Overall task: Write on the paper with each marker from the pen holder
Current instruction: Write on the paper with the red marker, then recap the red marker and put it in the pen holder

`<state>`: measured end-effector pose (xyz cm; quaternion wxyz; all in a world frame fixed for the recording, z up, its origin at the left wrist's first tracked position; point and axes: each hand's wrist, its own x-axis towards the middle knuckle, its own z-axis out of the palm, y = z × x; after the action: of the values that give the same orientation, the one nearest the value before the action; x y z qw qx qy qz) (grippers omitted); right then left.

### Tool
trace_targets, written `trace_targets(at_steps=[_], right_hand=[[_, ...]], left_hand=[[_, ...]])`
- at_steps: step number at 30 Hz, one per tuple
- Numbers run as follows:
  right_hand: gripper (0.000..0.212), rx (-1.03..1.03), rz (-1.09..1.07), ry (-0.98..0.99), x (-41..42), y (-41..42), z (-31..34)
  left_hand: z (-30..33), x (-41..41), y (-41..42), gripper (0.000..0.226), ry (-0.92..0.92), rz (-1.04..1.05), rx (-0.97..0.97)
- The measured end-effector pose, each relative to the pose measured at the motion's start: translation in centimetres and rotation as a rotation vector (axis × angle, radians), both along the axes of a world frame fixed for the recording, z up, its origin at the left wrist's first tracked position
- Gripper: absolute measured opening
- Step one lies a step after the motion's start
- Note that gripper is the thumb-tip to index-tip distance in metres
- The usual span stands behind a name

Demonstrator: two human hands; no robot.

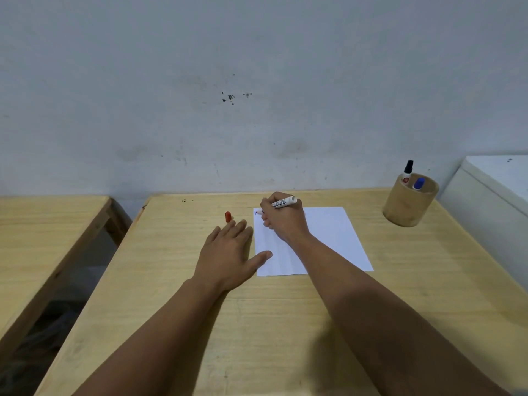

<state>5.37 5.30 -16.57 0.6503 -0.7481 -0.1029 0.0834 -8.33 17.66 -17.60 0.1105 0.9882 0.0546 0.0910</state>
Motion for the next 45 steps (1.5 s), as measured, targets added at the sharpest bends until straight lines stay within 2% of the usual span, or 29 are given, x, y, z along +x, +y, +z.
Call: trace_targets(at_steps=[15,20,25,27,30,32,35,37,41,45], right_hand=[[0.027,-0.094,-0.021,-0.018,0.4,0.4,-0.5],[0.030,0.103,-0.034,0.041,0.2,0.1,0.6],[0.028,0.211,-0.114,-0.004,0.4,-1.4,3.6],[0.030,0.269,-0.087,0.070,0.4,-2.3,5.0],[0.047,0.347,-0.102,0.206,0.6,-3.9,6.5],[0.034,0.323,-0.131,0.202,0.7,-4.8,6.7],[0.008,0.282,-0.105,0.180,0.3,-6.5,6.5],[0.006,0.238,-0.070,0.184,-0.1,-7.6,6.5],[0.005,0.173,-0.018,0.202,-0.9,-9.4,6.2],[0.016,0.095,-0.012,0.129,-1.8,-10.4,6.0]], left_hand=[[-0.4,0.0,0.0,0.084,-0.037,0.009,-0.055],[-0.5,0.1,0.2,0.084,-0.046,0.009,-0.054],[0.1,0.0,-0.1,0.079,-0.060,0.011,-0.039],[0.7,0.0,-0.1,0.074,-0.117,0.044,-0.082],[1.6,0.7,-0.1,0.059,-0.351,0.178,-0.149],[2.0,1.5,0.5,0.046,-0.387,0.270,-0.174],[2.2,2.8,1.8,0.038,-0.225,0.329,-0.210],[1.9,3.2,2.6,0.033,-0.171,0.322,-0.222],[2.9,3.7,2.7,0.026,-0.182,0.388,-0.445],[7.1,4.5,0.4,0.020,-0.265,0.362,-1.019]])
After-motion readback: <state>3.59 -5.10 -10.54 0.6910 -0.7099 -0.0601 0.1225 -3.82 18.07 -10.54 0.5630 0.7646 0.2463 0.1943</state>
